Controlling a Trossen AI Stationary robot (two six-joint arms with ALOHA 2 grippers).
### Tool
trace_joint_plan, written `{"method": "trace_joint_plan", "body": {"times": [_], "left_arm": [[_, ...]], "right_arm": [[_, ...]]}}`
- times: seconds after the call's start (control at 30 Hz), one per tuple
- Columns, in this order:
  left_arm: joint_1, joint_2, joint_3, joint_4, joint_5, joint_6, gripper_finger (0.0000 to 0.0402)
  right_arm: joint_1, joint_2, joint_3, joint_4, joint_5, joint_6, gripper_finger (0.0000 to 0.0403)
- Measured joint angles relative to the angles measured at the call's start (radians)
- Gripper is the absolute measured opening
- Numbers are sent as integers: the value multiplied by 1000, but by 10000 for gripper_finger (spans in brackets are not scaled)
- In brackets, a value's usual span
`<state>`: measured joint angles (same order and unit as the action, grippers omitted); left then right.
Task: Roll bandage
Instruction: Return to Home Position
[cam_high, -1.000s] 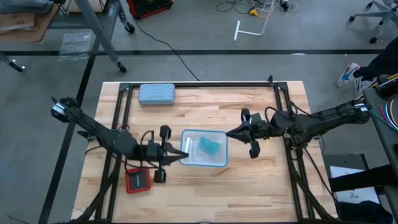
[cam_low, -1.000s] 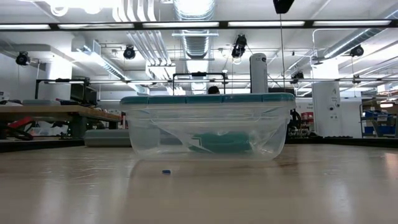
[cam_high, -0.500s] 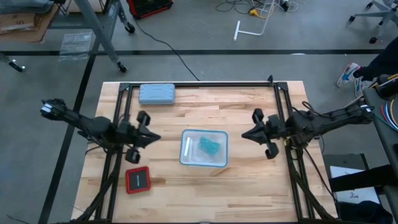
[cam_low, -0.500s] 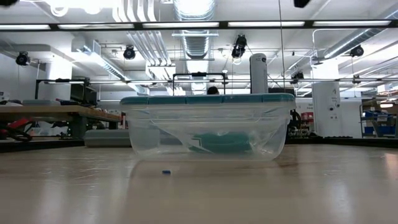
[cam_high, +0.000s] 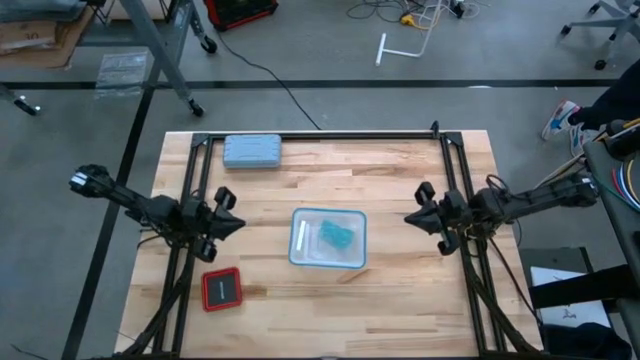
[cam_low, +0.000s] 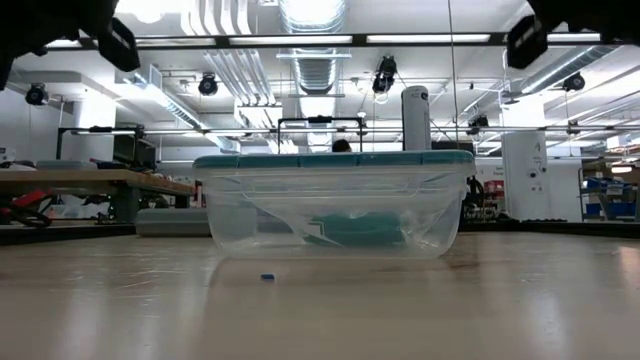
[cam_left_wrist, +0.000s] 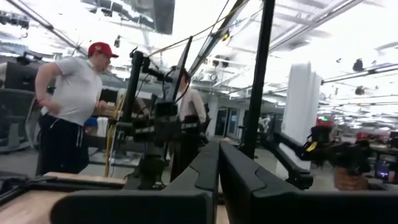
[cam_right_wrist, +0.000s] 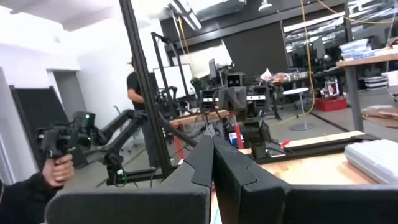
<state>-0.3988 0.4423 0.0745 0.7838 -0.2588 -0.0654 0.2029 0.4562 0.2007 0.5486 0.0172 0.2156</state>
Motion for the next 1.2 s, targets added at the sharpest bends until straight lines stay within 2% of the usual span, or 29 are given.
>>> {"method": "trace_joint_plan", "body": {"times": [0.1,0.2,0.27,0.37,0.47,0.67,0.8,0.9,1.03,1.2], "left_arm": [[0,-20,-6,37,25,20,7],[0,-107,19,59,136,75,9],[-1,-189,44,-25,156,87,8],[0,-301,80,-253,102,58,4],[0,-345,90,-344,85,33,1],[0,-282,26,-355,84,26,9],[1,-266,8,-325,81,31,10],[14,-263,-14,-324,12,31,7],[48,-275,-64,-288,-10,41,2],[128,-276,-62,-329,-39,54,0]], "right_arm": [[-8,-41,-52,19,1,11,0],[-8,-78,-83,18,10,20,0],[-10,-101,-93,18,10,17,0],[-10,-137,-99,12,8,-4,0],[-10,-157,-110,4,8,-33,0],[-42,-163,-183,9,7,-23,0],[-60,-160,-186,25,0,-38,0],[-67,-162,-186,66,-2,-85,0],[-88,-156,-186,69,12,-135,0],[-148,-134,-187,118,8,-166,0]]}}
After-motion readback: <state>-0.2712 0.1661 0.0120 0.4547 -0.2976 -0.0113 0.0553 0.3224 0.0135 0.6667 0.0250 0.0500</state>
